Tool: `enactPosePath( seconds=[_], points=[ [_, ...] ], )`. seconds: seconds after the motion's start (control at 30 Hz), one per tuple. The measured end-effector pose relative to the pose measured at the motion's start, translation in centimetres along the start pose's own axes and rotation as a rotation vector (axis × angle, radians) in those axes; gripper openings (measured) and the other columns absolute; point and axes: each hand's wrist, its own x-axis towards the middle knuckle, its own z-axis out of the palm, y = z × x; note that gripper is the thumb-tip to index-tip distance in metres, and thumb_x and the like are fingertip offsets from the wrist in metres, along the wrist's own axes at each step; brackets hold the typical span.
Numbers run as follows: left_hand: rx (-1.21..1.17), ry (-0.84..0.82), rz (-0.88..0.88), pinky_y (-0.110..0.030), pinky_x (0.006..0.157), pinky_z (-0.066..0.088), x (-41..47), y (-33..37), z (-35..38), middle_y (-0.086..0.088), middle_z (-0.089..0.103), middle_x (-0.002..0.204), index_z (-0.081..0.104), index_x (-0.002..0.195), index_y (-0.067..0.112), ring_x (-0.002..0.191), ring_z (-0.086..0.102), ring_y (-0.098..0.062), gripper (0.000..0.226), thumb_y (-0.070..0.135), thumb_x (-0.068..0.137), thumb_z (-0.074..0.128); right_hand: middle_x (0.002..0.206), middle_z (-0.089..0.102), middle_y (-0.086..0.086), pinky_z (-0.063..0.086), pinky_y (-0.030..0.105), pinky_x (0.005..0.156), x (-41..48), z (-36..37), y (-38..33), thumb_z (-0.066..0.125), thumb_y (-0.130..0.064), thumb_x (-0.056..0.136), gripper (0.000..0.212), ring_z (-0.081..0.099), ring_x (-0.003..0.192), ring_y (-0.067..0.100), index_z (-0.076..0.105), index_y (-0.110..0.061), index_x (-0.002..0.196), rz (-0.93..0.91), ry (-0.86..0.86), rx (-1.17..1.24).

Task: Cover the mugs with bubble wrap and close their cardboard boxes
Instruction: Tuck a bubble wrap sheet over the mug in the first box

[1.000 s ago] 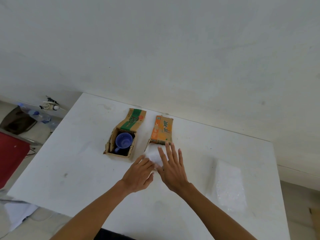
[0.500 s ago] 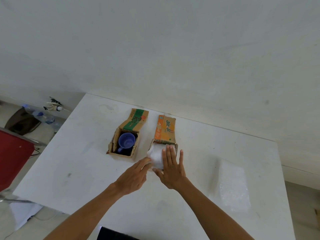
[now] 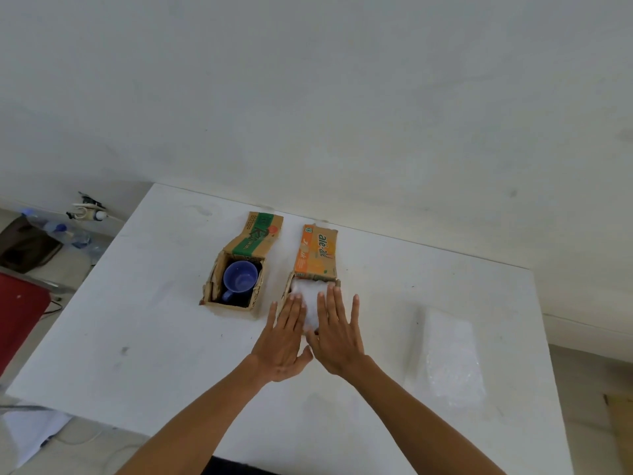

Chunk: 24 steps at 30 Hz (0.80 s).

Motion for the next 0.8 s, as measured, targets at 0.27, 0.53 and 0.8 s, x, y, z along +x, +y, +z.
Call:
enactPosePath(
  seconds=[0.27,0.53,0.8],
  points=[
    [-0.034,0.074,-0.017,-0.062,0.12,0.014,-0.3,2.0,0.2,-0.02,0.011,0.166,0.013,0.158,0.002,0.153,0.015,-0.037,0.081,0.04,0.092,0.04,0.166,0.005,0.014,0.012,0.072,0.113,0.4,-0.2,2.8,0.029,-0.053,0.101,0.071,0.003,0.152,0.036,0.016,-0.012,0.157,-0.039,-0.042,-0.118],
    [0.043,0.07,-0.028,-0.06,0.118,0.026,0.9,-1.2,-1.1,-0.015,0.007,0.168,0.012,0.159,0.006,0.156,0.005,-0.031,0.065,0.042,0.107,0.023,0.165,0.012,0.017,0.009,0.072,0.113,1.0,-0.4,2.6,0.025,-0.054,0.097,0.075,0.012,0.151,0.039,0.02,-0.009,0.156,-0.047,-0.122,-0.088],
    [-0.055,0.034,-0.118,-0.064,0.113,0.031,1.5,-0.6,-1.3,-0.012,0.015,0.167,0.022,0.159,0.011,0.154,0.013,-0.031,0.061,0.037,0.103,0.017,0.166,-0.013,0.001,-0.002,0.07,0.114,1.5,0.3,3.4,0.021,-0.057,0.101,0.07,-0.012,0.151,0.033,-0.003,-0.024,0.158,-0.034,-0.146,0.061]
  ],
)
